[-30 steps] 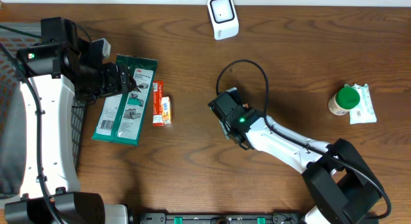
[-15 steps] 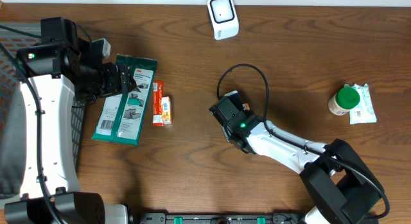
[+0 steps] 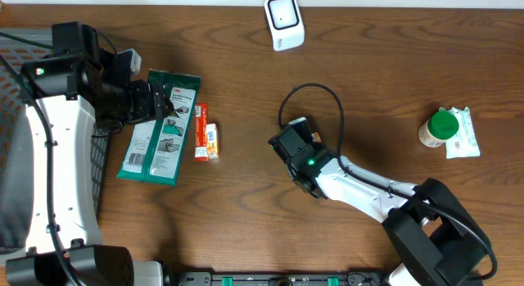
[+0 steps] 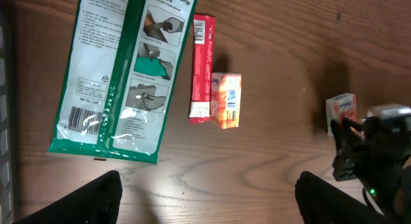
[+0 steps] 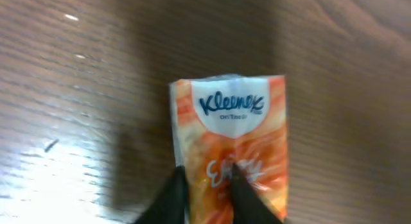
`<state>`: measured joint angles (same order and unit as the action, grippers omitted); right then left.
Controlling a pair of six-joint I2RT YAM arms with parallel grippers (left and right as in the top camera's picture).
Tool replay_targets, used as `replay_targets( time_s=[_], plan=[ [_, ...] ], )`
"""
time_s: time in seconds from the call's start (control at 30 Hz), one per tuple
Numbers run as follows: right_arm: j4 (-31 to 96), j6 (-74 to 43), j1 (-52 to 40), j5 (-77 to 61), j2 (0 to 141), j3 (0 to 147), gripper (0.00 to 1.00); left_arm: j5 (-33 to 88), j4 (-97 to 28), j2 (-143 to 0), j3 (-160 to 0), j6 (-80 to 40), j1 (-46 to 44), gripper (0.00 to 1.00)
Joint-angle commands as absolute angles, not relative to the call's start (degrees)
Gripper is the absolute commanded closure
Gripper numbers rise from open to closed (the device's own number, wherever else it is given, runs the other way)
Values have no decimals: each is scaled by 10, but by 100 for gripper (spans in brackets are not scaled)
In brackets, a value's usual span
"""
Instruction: Scan the item barcode
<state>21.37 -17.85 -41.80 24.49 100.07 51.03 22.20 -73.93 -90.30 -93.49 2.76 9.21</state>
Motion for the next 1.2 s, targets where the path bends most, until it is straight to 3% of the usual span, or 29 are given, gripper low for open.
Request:
replay_targets(
  time_s=[0.0, 0.27, 0.53, 0.67, 0.87, 1.03, 1.17],
  plan=[
    [222, -188, -420, 220, 1002, 500, 99, 225, -741, -895, -934, 25, 92, 13],
    [319, -169, -416, 195, 913, 596, 99, 225, -741, -895, -934, 25, 92, 13],
    [462, -163, -335, -50, 828, 744, 99, 225, -741, -895, -934, 25, 92, 13],
    [526, -163, -274, -147, 832, 826, 99, 225, -741, -895, -934, 25, 92, 13],
    [551, -179, -219, -176, 839, 943, 99, 225, -741, -895, -934, 25, 92, 13],
    [550, -201, -175, -328, 909, 1078, 99, 225, -741, -895, -934, 25, 92, 13],
    [553, -231, -165, -349, 992, 1207, 99, 225, -741, -895, -934, 25, 92, 13]
  ],
)
